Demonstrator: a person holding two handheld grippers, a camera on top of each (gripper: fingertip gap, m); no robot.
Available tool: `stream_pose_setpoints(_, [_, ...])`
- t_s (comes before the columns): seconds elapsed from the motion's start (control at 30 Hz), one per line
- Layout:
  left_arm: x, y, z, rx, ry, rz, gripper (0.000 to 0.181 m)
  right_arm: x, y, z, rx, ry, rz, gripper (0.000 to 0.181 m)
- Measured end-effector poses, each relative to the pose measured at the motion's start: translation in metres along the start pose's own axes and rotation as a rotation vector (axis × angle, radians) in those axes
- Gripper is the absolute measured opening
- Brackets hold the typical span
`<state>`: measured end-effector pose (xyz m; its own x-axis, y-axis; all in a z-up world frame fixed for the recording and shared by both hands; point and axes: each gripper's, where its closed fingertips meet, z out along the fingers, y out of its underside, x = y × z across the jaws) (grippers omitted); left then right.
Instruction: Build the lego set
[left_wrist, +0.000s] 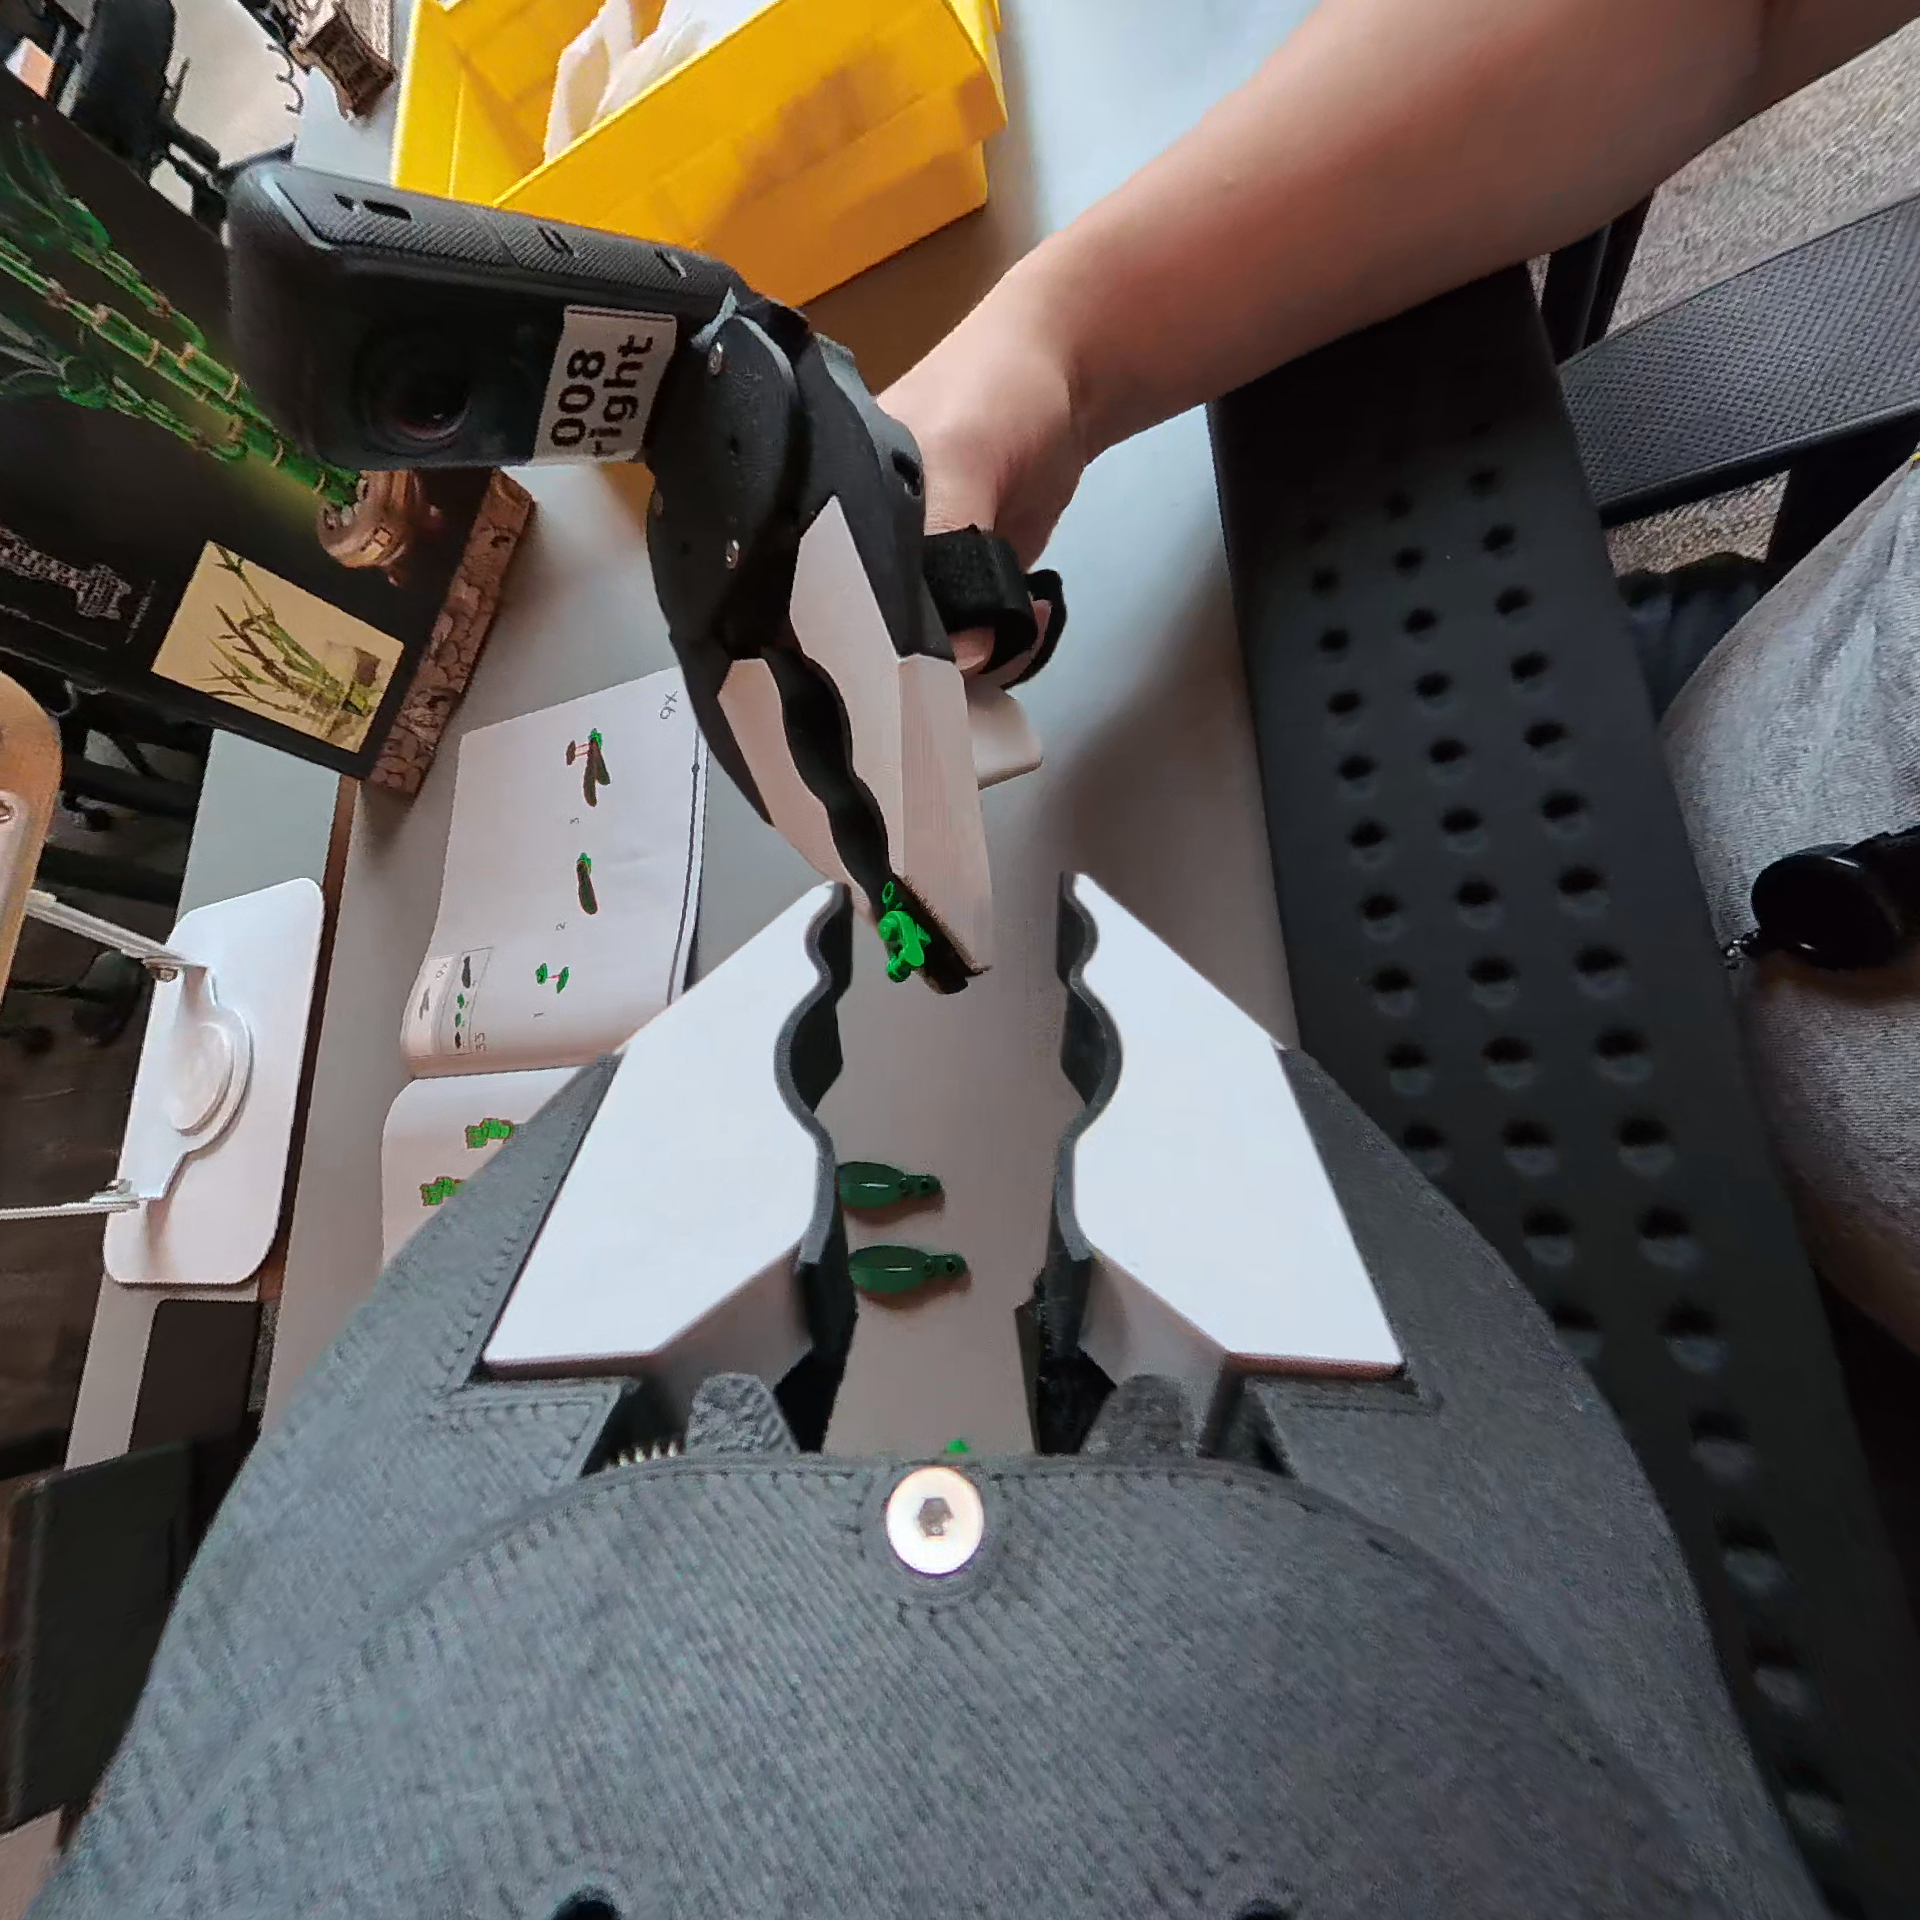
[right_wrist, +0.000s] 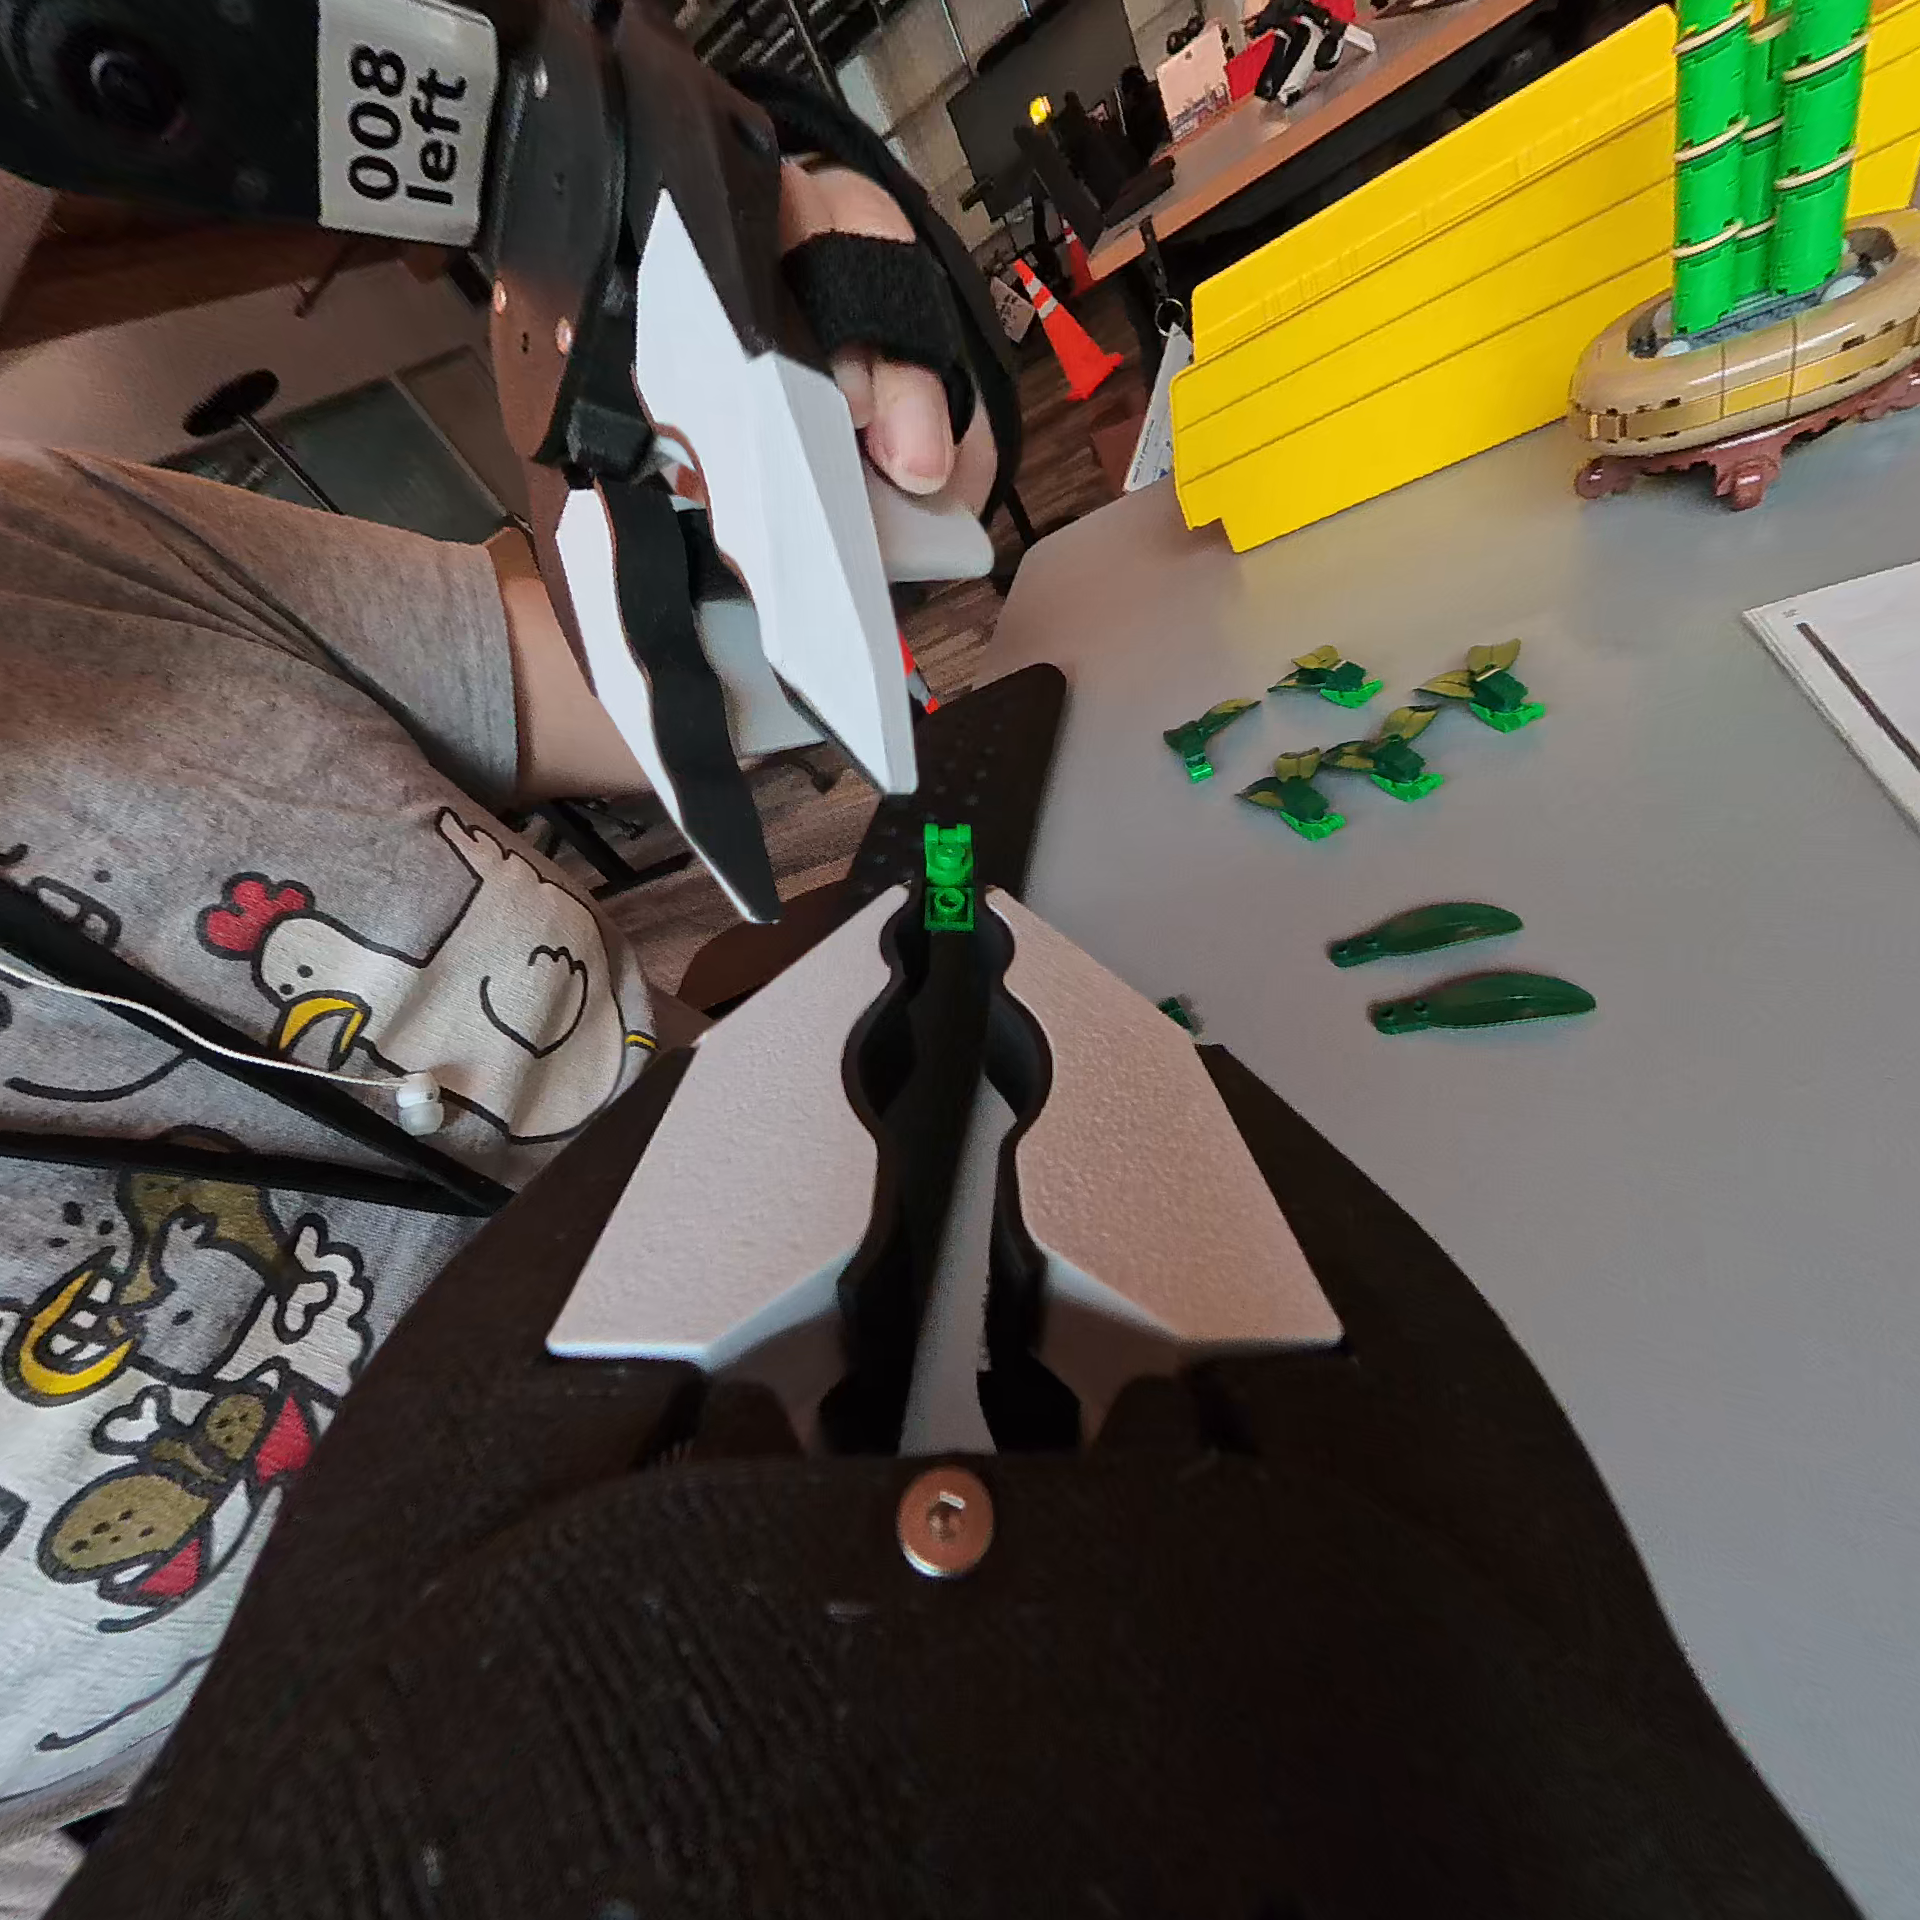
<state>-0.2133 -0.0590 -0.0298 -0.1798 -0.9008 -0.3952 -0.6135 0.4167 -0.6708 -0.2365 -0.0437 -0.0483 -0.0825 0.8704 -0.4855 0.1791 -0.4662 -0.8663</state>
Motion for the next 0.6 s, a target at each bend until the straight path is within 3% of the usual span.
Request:
stream_pose_setpoints(0.2, [0.0,0.0,0.001,0.04,-0.013,-0.009,0.044,-0.006,-0.007,-0.004,0.044,-0.068,0.073,0.004])
stream_pose_setpoints(0.37, [-0.006,0.003,0.005,0.025,-0.115,0.073,0.044,-0.016,-0.016,-0.009,0.095,-0.168,0.151,0.005])
stream_pose_setpoints(0.6, [-0.012,-0.006,0.007,0.066,-0.222,0.16,0.03,-0.025,-0.018,-0.01,0.107,-0.26,0.229,0.005])
